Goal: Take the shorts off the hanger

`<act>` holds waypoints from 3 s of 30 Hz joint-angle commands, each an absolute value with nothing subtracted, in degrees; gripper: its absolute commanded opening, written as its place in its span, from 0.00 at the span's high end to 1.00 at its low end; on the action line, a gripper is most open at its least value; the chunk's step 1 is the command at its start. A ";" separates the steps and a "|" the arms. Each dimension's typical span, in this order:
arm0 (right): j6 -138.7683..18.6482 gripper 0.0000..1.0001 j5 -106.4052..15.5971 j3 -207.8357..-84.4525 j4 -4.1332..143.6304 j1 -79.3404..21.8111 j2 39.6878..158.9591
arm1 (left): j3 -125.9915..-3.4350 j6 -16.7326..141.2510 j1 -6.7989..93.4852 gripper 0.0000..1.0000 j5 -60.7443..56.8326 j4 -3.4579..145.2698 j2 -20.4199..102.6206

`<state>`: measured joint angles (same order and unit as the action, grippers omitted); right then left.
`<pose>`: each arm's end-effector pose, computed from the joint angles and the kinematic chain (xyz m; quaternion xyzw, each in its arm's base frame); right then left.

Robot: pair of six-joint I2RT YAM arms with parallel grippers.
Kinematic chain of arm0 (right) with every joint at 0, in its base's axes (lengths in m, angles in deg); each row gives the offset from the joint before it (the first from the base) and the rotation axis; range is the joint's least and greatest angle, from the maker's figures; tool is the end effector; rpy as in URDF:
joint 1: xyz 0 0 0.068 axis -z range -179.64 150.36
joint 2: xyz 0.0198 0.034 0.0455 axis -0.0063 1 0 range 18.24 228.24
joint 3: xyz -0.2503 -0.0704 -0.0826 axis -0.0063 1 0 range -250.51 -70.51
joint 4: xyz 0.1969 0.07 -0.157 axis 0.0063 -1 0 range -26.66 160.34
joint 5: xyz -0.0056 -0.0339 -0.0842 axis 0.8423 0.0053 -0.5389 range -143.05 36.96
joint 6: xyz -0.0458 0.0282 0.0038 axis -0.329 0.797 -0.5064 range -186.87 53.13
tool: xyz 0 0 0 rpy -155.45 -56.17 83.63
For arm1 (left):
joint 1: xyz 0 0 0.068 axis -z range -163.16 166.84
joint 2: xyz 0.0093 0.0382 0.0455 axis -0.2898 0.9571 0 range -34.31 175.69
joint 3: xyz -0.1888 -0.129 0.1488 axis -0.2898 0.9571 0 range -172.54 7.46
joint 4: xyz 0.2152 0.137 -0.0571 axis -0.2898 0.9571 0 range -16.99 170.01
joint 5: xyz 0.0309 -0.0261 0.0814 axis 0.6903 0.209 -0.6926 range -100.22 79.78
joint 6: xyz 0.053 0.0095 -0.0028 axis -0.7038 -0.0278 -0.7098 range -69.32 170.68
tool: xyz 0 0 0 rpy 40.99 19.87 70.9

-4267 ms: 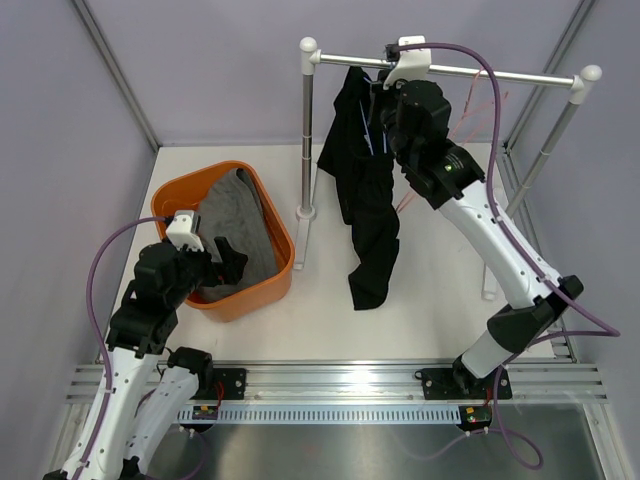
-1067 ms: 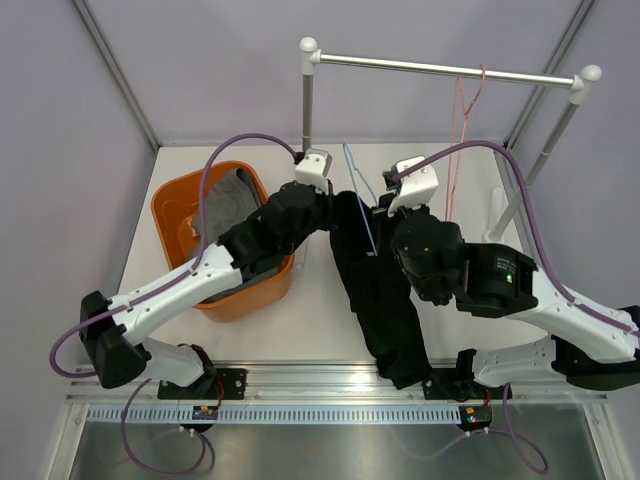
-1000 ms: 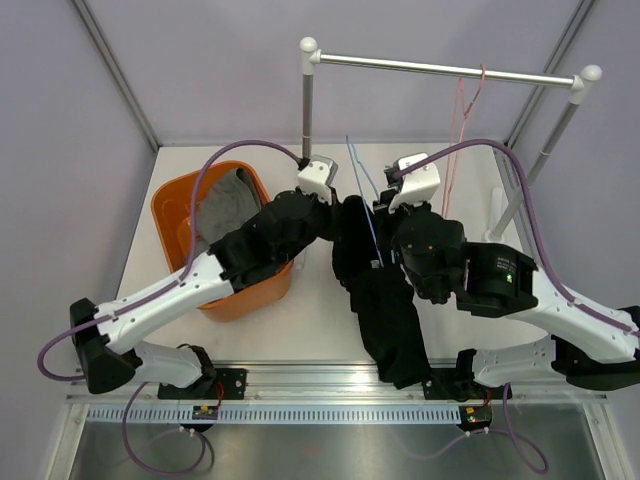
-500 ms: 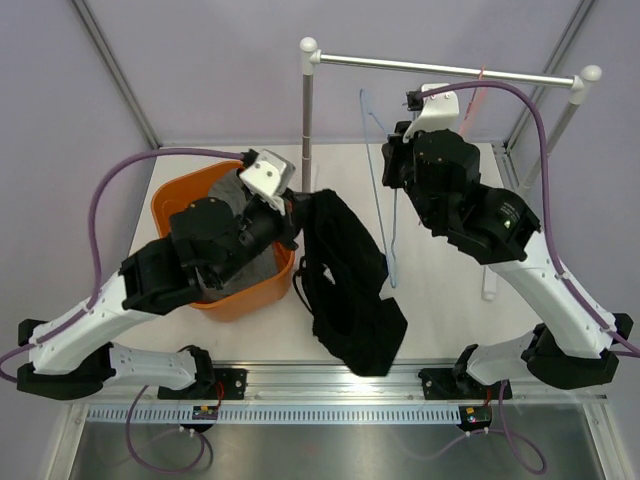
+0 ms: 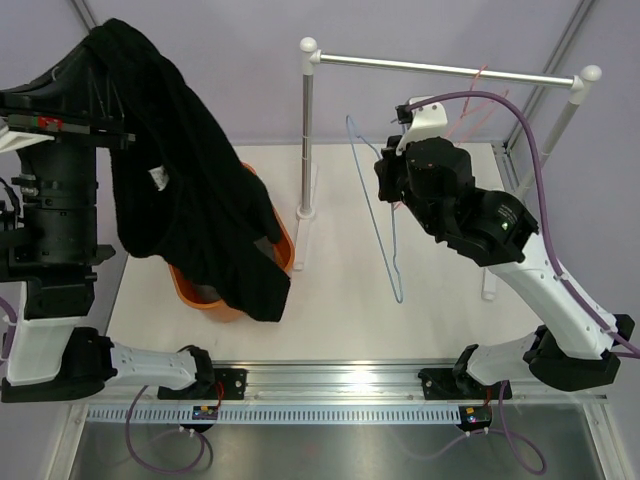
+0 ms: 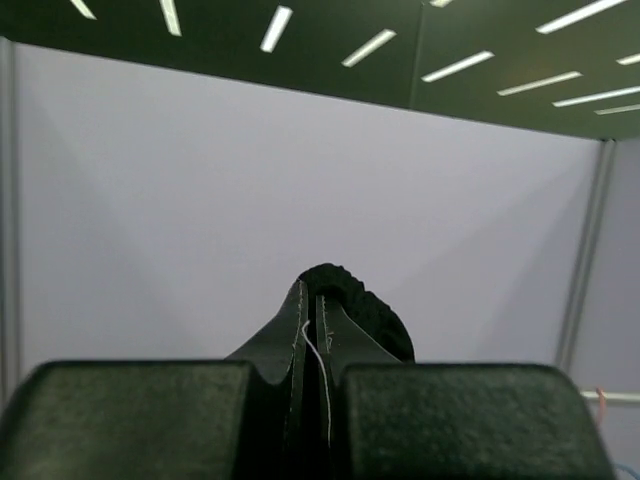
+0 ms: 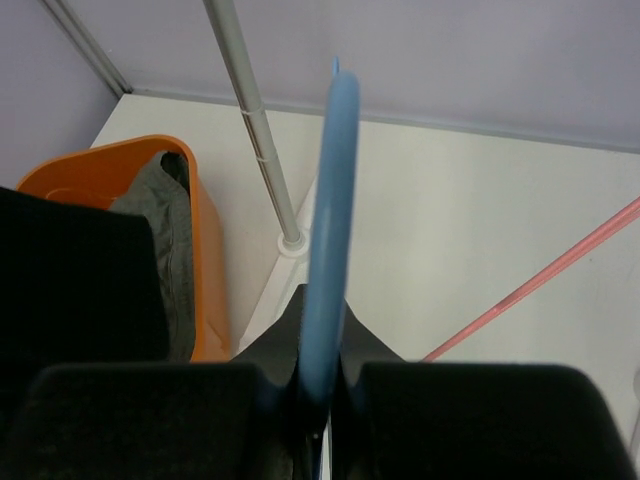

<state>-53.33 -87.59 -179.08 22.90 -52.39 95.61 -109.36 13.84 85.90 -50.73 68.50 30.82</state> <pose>0.1614 0.1788 0.5204 -0.0884 0.7793 0.1145 0.6097 0.0465 -0.0570 0.6664 0.0180 0.4287 -0.1523 0.8903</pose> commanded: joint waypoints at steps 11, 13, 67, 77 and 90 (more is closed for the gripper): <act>-51.41 1.00 -84.16 -176.16 21.48 -51.93 93.83 | -100.29 31.24 55.89 1.00 -31.85 68.77 33.45; -51.06 1.00 -83.72 -175.19 21.21 -52.02 93.48 | -103.27 36.58 49.65 1.00 -28.07 72.56 36.96; -49.29 1.00 -88.20 -184.84 13.75 -51.93 103.31 | -51.43 79.68 34.51 0.34 -37.65 89.70 19.30; -49.73 1.00 -86.01 -197.68 12.25 -47.72 113.95 | -55.99 78.64 34.51 0.01 -20.87 95.50 18.34; -59.49 1.00 -64.06 -192.77 24.90 -33.31 110.44 | -57.06 68.00 34.60 0.01 -2.58 106.93 10.09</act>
